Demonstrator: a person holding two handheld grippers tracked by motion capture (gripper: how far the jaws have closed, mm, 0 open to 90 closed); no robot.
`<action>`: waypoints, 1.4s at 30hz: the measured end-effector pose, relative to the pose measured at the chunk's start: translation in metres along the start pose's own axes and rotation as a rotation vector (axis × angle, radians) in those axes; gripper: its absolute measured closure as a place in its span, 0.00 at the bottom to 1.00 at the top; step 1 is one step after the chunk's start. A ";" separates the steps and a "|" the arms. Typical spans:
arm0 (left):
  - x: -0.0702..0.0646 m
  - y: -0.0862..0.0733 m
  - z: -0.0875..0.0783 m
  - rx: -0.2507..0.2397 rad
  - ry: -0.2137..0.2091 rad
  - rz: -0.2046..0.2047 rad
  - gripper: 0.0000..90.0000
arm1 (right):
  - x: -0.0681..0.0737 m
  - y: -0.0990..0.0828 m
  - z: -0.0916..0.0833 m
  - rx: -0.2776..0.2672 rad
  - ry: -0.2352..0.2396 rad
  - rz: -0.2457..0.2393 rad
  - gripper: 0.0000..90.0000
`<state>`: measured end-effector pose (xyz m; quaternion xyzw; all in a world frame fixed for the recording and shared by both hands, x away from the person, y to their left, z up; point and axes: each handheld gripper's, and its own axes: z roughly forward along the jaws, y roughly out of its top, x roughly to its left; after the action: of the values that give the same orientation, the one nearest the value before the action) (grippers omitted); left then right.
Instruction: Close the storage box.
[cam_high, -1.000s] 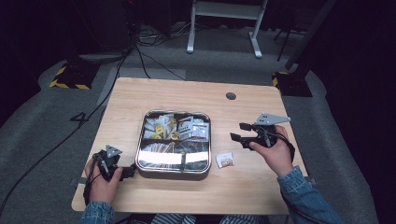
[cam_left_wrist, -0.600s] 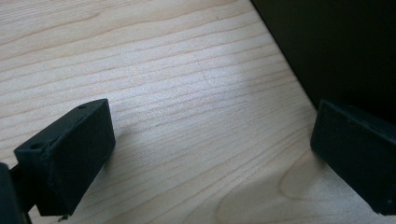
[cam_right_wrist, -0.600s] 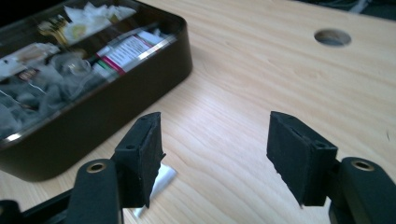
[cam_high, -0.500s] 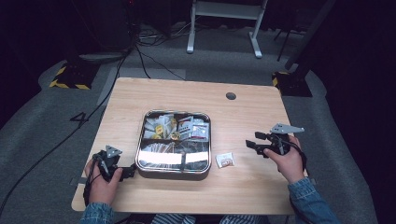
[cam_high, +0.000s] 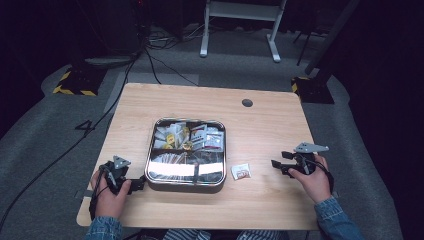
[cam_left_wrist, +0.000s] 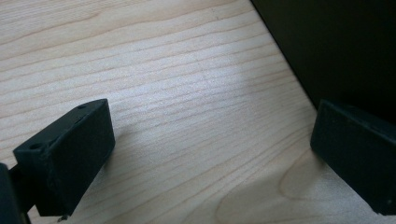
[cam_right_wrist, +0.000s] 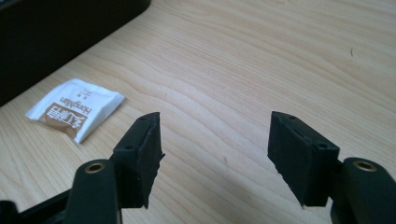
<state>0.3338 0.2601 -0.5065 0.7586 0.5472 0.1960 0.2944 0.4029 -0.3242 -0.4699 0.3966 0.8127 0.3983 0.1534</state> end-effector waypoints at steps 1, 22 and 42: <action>0.000 0.000 0.000 0.000 0.000 0.000 0.00 | -0.001 -0.002 0.000 0.003 -0.001 0.001 0.39; 0.001 0.001 0.001 0.000 -0.006 0.006 0.00 | -0.014 -0.037 0.003 0.030 -0.022 0.015 0.33; 0.002 0.002 0.001 0.002 -0.012 0.010 0.00 | -0.009 -0.038 0.008 0.068 -0.033 -0.076 0.09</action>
<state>0.3362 0.2611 -0.5065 0.7628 0.5419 0.1922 0.2959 0.3935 -0.3407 -0.5053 0.3768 0.8377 0.3576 0.1683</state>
